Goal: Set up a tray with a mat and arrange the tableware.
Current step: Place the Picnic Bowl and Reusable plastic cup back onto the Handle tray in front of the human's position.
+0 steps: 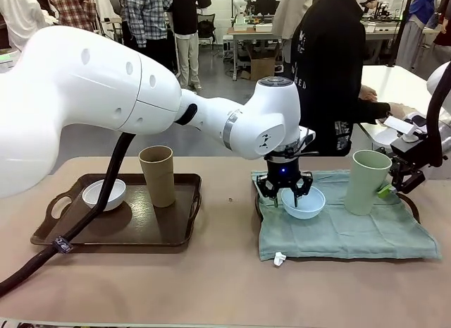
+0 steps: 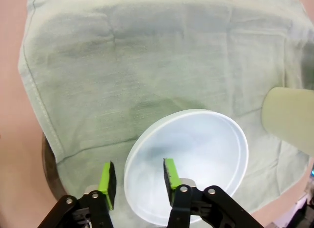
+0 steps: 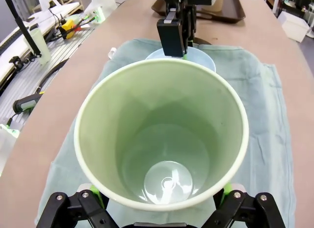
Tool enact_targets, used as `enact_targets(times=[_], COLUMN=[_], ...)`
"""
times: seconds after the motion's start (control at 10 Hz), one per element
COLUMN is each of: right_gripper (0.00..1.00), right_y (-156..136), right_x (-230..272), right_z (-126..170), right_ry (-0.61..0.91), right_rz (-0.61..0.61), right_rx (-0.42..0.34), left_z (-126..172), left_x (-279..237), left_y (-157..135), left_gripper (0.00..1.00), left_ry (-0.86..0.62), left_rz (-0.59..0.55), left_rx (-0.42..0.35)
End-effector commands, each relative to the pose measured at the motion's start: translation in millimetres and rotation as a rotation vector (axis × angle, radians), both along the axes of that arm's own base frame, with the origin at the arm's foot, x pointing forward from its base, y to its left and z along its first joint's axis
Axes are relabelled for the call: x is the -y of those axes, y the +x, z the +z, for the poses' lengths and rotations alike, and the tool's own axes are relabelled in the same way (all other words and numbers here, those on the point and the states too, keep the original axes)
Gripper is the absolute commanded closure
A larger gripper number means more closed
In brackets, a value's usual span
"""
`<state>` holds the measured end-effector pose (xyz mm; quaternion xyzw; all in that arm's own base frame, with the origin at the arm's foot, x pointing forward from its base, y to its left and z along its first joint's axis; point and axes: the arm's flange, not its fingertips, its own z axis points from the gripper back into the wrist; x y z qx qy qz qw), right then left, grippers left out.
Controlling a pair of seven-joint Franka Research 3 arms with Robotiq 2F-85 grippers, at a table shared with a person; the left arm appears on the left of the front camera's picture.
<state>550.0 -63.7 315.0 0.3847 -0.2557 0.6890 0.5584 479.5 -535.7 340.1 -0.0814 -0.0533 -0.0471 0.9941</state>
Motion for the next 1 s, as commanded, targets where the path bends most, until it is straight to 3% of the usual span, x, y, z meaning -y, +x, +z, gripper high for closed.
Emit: enact_targets(times=[0.0,0.1,0.2,0.6,0.9], right_gripper=[0.0,0.0,0.0,0.0,0.0], right_y=[0,-2,-6,-14,-40], right_x=[7,12,20,59,66], right_z=[8,12,17,38,100], right_ry=[-0.007,-0.028,-0.069,-0.159,-0.336], right_rz=[-0.011,-0.028,-0.05,-0.192,-0.514], right_rx=[0.007,-0.006,-0.036,-0.101,-0.175], left_z=[9,11,15,54,124], left_x=[1,-1,-5,-39,-94], left_y=[0,-2,-4,-14,-41], left_gripper=[0.0,0.34,0.25,0.29,0.29], left_ry=[0.043,0.066,0.075,0.087,0.144], left_rz=[0.035,0.036,0.036,0.066,-0.032], left_rx=[0.013,-0.001,-0.006,0.036,0.122])
